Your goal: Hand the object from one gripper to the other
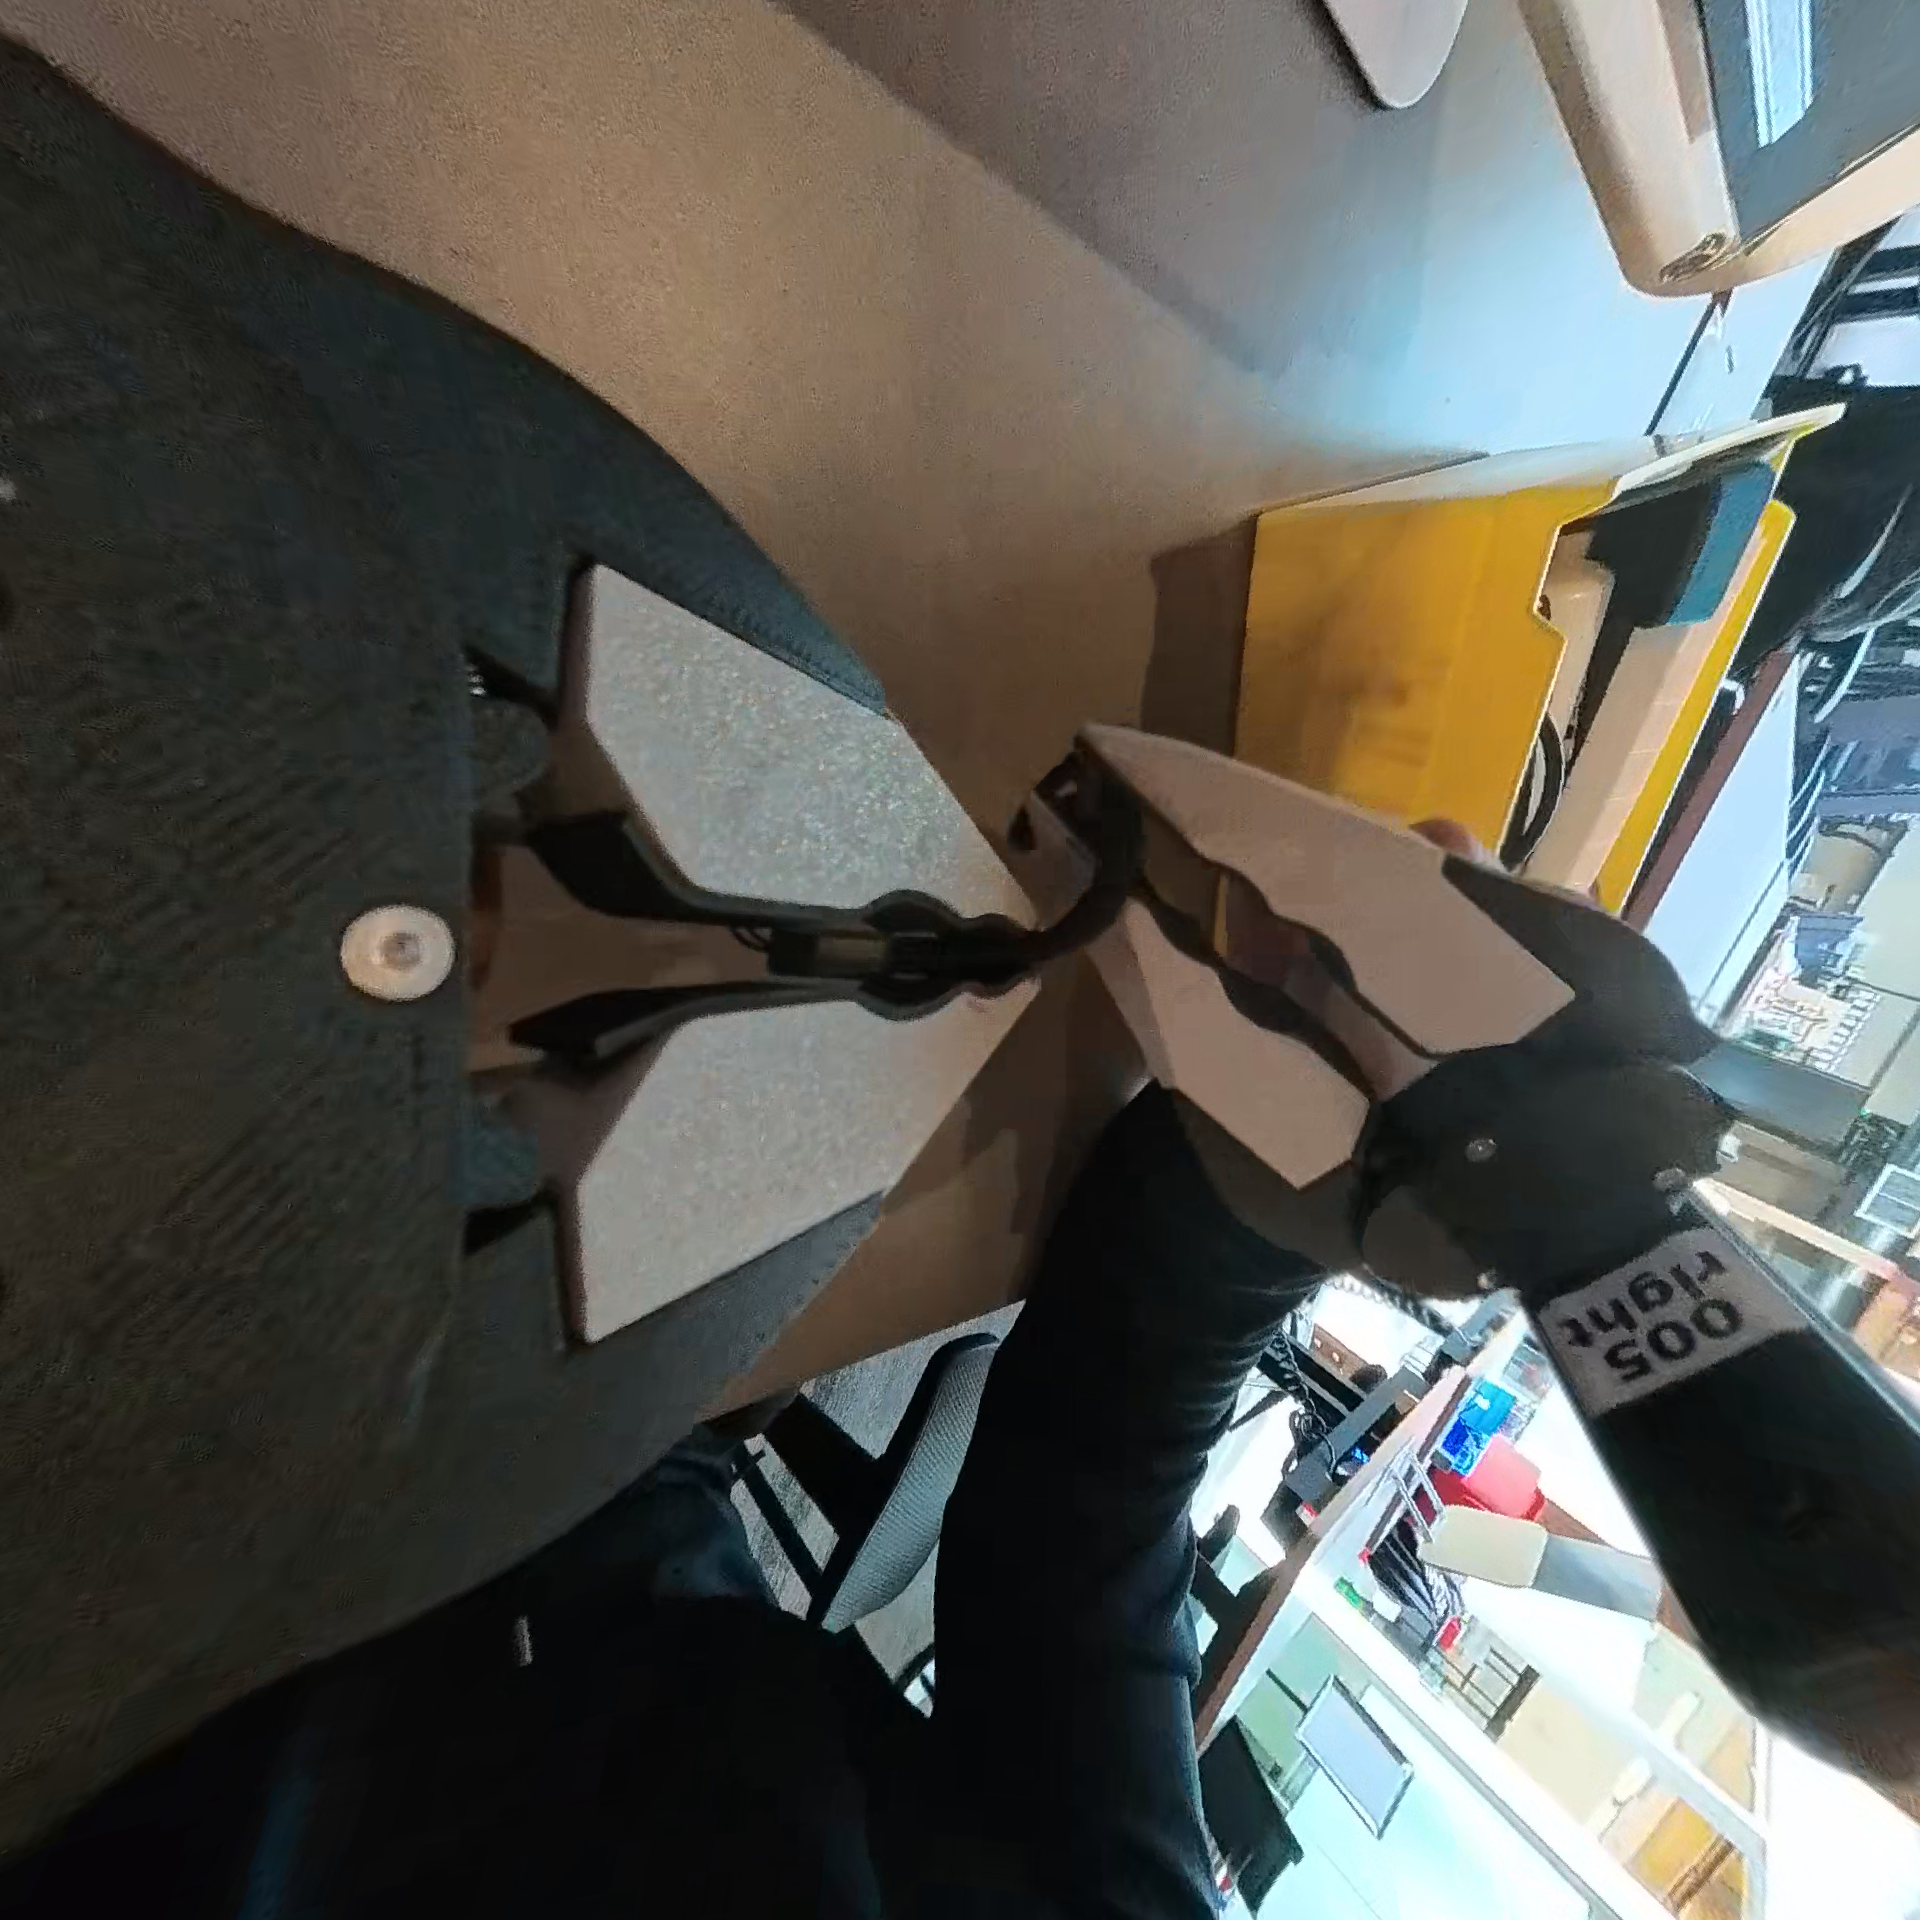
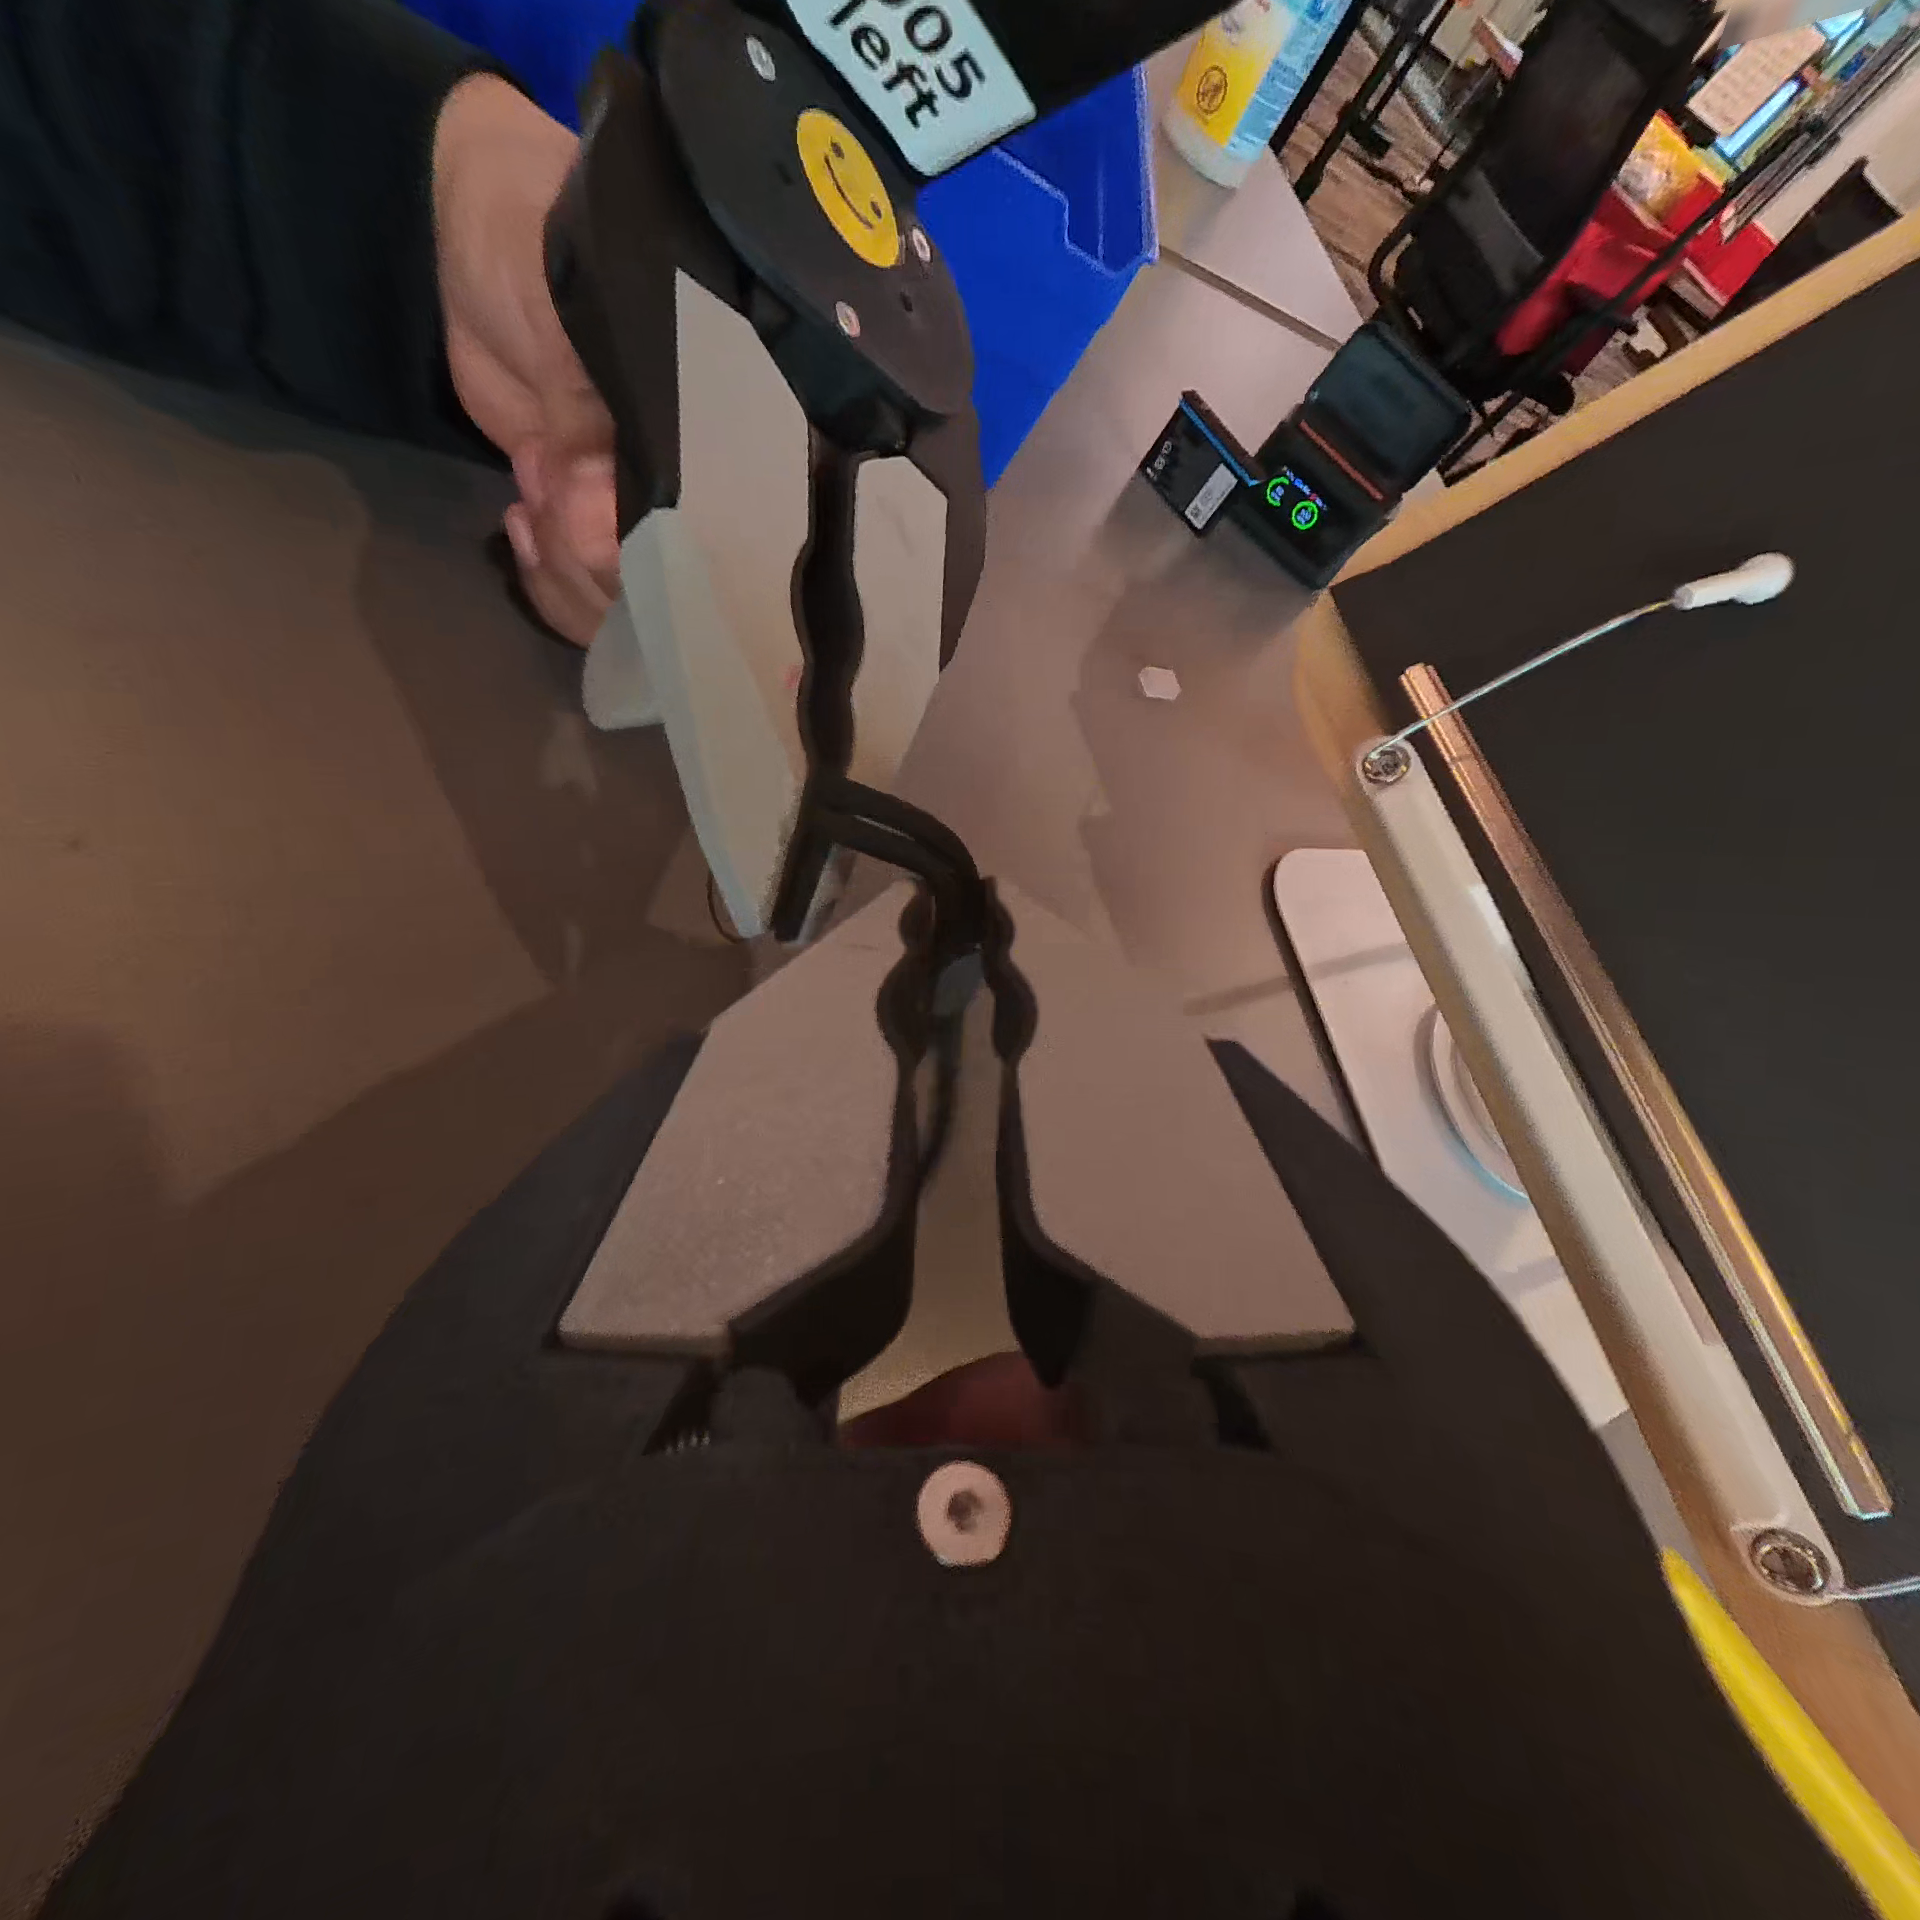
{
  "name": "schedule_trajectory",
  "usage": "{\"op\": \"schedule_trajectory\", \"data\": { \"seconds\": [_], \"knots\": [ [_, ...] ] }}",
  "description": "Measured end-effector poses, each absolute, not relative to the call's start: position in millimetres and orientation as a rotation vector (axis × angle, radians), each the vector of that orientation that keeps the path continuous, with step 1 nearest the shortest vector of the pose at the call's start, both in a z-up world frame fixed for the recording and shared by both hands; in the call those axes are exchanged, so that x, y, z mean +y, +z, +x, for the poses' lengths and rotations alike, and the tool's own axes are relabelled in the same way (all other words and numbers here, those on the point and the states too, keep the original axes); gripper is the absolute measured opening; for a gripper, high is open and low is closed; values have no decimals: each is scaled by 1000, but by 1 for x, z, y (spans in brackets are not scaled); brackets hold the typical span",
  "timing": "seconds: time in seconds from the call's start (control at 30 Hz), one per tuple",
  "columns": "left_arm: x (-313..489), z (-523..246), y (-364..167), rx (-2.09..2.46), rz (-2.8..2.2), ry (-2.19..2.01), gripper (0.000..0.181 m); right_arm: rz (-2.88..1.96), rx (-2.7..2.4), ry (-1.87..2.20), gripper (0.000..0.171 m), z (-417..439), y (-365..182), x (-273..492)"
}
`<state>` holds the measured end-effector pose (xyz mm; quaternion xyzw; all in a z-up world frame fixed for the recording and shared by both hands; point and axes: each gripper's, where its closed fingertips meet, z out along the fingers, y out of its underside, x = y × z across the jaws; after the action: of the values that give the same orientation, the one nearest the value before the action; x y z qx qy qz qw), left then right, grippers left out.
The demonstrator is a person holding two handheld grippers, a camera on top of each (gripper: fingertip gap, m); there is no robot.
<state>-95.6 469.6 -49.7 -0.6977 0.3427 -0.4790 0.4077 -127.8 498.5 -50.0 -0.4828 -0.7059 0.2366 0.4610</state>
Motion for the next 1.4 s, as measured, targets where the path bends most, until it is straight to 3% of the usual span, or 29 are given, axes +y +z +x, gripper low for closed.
{"op": "schedule_trajectory", "data": {
  "seconds": [0.1,0.2,0.37,0.43,0.63,0.73,0.77,0.87,0.97,1.17,1.4],
  "knots": [
    [482,-102,-47,798,-1759,-1139,4,-1303,-1655,556,1,-131,-49,515],
    [500,-119,-44,727,-1765,-995,28,-1542,-1556,668,0,-126,-56,532],
    [521,-147,-54,894,-1731,-301,54,-1934,-1399,957,0,-117,-71,536],
    [518,-142,-49,966,-1652,-160,56,-2029,-1355,1005,0,-114,-74,535],
    [507,-124,-51,1202,-1402,210,54,-2162,-1382,1136,0,-114,-81,512],
    [510,-124,-57,1285,-1317,404,27,-2176,-1454,1234,0,-116,-83,493],
    [511,-125,-56,1290,-1299,433,7,-2170,-1474,1258,0,-117,-83,489],
    [515,-127,-51,1211,-1364,332,2,-2091,-1496,1318,2,-121,-75,486],
    [526,-134,-49,862,-1652,-178,0,-1814,-1460,1274,35,-123,-45,504],
    [540,-162,-32,361,-1725,-774,0,-1496,-1276,1255,58,-114,10,523],
    [549,-178,-19,165,-1608,-835,0,-1591,-1351,1304,52,-137,-5,493]
  ]
}}
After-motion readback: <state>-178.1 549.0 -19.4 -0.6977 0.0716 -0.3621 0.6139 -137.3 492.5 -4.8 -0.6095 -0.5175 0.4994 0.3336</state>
